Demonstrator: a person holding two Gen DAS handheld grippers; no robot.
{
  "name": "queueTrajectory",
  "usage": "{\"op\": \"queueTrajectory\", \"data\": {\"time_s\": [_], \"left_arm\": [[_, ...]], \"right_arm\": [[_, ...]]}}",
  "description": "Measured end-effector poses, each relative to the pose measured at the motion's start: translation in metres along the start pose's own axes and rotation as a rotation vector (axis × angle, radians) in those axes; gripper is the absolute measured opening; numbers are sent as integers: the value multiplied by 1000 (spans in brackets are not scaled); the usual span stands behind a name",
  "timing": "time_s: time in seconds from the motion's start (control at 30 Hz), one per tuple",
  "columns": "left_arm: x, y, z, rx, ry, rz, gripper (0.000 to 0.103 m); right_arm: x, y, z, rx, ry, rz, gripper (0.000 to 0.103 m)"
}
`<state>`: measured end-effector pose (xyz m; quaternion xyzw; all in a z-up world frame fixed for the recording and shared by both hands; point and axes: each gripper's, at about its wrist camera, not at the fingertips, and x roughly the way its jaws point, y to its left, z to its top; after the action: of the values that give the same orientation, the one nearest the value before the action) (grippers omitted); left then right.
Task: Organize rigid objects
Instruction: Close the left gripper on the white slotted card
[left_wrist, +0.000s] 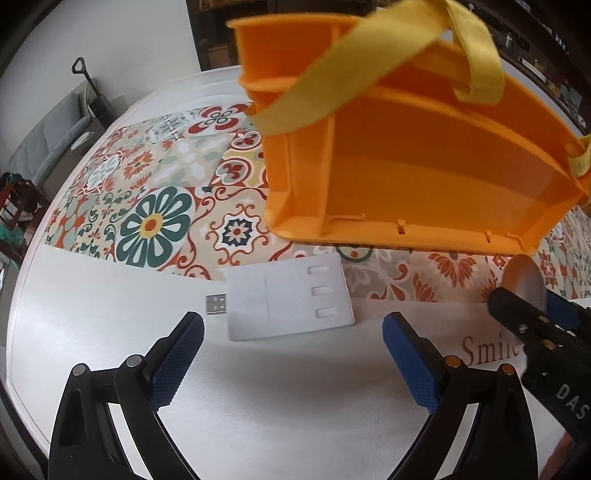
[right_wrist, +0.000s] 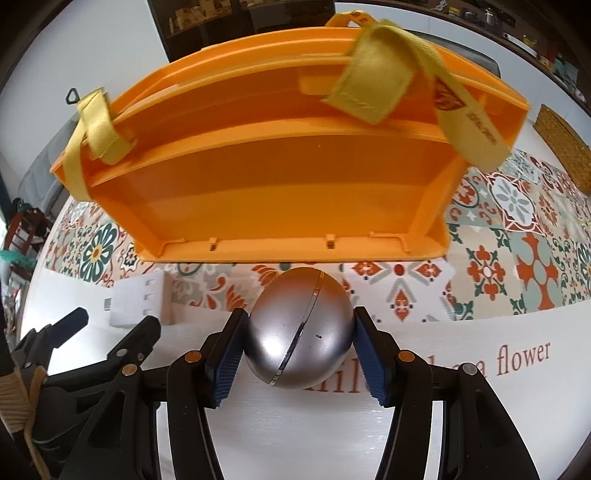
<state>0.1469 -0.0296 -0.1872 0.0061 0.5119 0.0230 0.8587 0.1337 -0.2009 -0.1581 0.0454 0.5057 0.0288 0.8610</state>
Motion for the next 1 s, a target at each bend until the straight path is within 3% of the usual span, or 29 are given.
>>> {"op": "queueTrajectory", "data": {"time_s": [0.3, 0.47, 1.0], "left_arm": [[17, -5, 4, -3, 17, 19, 90], [17, -6, 7, 8, -5, 37, 76], [-8, -4, 6, 5, -45, -15, 76]], "right_arm": [[9, -8, 0, 23, 17, -12, 57], [13, -6, 2, 18, 22, -9, 57], [9, 4, 5, -1, 22, 15, 57]]}}
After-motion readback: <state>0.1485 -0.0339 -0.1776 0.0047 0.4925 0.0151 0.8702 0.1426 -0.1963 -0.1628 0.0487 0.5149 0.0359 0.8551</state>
